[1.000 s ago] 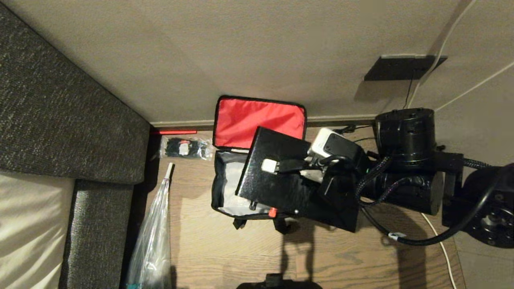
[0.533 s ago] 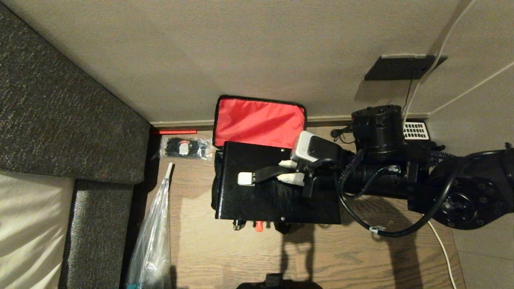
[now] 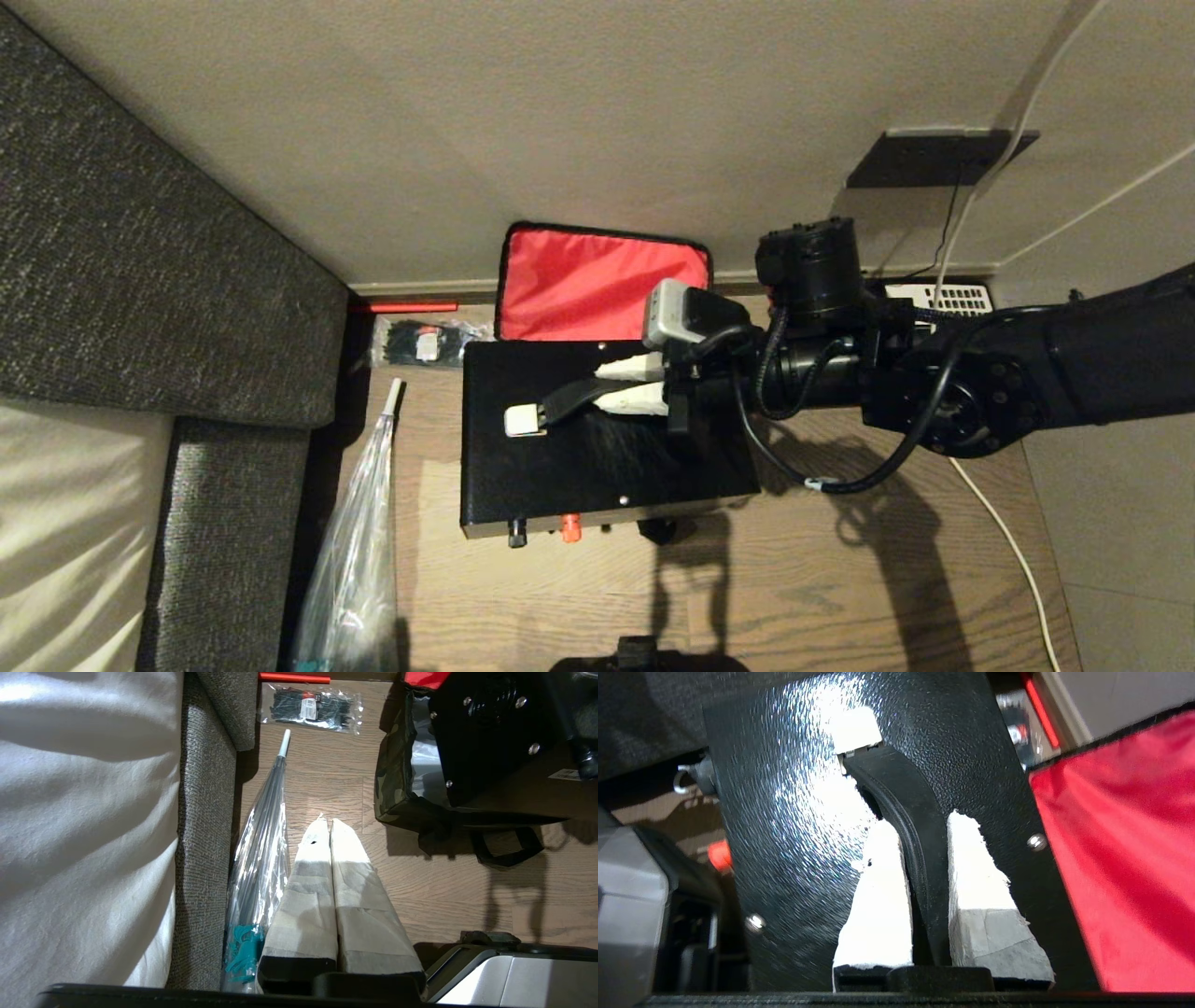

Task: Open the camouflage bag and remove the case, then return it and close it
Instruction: Place the black box back

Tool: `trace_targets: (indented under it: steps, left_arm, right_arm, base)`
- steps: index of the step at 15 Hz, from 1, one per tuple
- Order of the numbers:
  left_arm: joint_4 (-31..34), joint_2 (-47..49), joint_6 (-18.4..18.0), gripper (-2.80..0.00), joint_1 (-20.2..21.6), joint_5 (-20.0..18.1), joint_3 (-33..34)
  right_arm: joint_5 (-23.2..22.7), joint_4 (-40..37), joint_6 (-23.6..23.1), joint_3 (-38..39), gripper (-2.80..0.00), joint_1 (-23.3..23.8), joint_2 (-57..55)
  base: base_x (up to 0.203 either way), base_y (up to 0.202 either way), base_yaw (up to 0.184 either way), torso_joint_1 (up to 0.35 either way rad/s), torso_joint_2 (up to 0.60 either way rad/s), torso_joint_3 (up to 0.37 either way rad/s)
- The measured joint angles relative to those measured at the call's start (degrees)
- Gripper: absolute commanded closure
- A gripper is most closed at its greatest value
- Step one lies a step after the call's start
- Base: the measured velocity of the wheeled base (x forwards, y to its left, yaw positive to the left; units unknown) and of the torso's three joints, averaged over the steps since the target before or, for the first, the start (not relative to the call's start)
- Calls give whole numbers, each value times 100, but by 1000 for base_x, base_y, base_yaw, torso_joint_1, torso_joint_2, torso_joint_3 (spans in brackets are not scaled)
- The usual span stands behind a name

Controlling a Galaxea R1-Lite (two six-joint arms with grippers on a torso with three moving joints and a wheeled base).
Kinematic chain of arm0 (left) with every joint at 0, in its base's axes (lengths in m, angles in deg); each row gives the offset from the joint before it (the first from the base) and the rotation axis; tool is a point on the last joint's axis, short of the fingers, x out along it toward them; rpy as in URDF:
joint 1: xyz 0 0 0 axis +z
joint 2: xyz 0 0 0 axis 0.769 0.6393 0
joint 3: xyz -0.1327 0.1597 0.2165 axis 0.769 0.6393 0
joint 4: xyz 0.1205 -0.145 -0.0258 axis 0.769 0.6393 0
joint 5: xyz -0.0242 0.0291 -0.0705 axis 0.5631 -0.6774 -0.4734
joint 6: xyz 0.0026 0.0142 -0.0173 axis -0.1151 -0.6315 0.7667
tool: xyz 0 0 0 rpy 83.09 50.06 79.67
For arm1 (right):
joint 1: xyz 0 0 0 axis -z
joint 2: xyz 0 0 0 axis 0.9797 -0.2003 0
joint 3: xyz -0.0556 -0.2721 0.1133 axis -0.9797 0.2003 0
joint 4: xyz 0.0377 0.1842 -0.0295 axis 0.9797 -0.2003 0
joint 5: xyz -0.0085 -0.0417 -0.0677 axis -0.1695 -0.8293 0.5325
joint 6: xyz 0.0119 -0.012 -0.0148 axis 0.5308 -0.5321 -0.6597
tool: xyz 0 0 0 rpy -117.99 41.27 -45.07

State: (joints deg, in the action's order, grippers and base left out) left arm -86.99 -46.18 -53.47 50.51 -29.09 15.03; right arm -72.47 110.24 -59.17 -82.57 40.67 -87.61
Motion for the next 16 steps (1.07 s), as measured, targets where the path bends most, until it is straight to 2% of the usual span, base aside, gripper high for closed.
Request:
trace_targets:
  steps: [4,16]
  left_arm:
    - [-1,0,4,0,0,1,0]
    - [0,0,2,0,0,1,0]
  right_arm:
    - [-199,-44,35,-533,0,122,-425]
    - [-311,210,97,-900,0,656,-1137]
  base:
    - [0,0,0,0,0,0]
    - [0,0,0,0,0,0]
